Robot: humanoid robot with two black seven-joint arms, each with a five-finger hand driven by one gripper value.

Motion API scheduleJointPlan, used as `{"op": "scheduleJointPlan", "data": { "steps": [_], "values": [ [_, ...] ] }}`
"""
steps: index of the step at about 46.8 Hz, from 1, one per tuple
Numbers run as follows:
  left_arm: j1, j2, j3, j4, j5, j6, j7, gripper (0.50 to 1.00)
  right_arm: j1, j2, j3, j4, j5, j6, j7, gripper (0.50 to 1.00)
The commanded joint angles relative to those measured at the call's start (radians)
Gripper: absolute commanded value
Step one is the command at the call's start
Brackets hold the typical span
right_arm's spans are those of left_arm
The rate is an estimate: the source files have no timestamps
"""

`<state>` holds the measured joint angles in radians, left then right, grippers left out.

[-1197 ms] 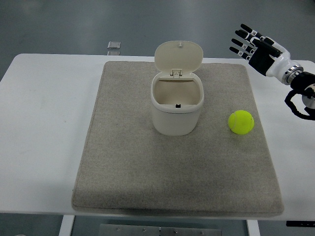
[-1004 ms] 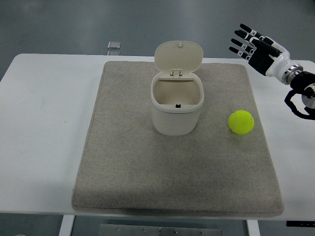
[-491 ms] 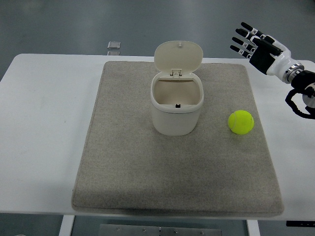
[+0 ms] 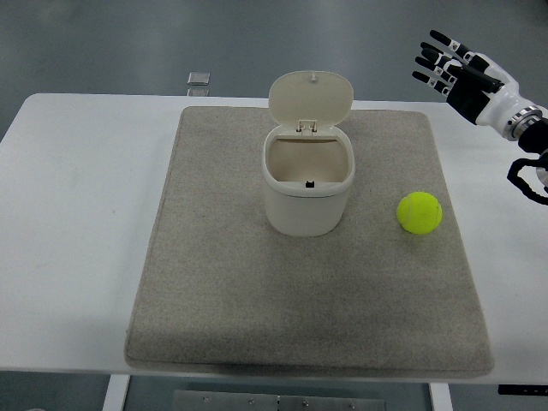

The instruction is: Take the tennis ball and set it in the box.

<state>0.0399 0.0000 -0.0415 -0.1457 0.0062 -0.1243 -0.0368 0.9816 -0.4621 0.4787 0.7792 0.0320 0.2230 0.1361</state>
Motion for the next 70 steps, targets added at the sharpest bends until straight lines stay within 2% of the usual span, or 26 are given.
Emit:
{"op": "scheduleJointPlan", "data": {
  "steps": [1, 9, 15, 25, 31, 46, 55, 70],
  "values": [
    [0.0, 0.0, 0.0, 0.0, 0.0, 0.0, 0.0, 0.996, 0.0, -0.006, -0.006, 0.0, -0.02, -0.001, 0.0, 0.915],
    [0.0, 0.0, 0.0, 0.0, 0.0, 0.0, 0.0, 0.996, -0.001, -0.035, -0.008, 0.008, -0.027, 0.009, 0.0, 0.915],
    [0.0, 0.0, 0.0, 0.0, 0.0, 0.0, 0.0, 0.996, -0.004, -0.098, -0.012, 0.038, -0.052, 0.029, -0.001, 0.915],
    [0.0, 0.0, 0.0, 0.0, 0.0, 0.0, 0.0, 0.996, -0.006, -0.139, -0.012, 0.112, -0.194, 0.029, -0.001, 0.915],
    [0.0, 0.0, 0.0, 0.0, 0.0, 0.0, 0.0, 0.996, -0.014, -0.181, -0.014, 0.192, -0.349, 0.027, 0.005, 0.913],
    [0.0, 0.0, 0.0, 0.0, 0.0, 0.0, 0.0, 0.996, -0.032, -0.303, -0.049, 0.305, -0.645, 0.061, 0.071, 0.911],
    [0.0, 0.0, 0.0, 0.0, 0.0, 0.0, 0.0, 0.996, -0.032, -0.385, -0.069, 0.384, -0.822, 0.093, 0.145, 0.909],
    [0.0, 0.0, 0.0, 0.0, 0.0, 0.0, 0.0, 0.996, -0.044, -0.415, -0.104, 0.466, -1.104, 0.111, 0.197, 0.907]
  ]
}}
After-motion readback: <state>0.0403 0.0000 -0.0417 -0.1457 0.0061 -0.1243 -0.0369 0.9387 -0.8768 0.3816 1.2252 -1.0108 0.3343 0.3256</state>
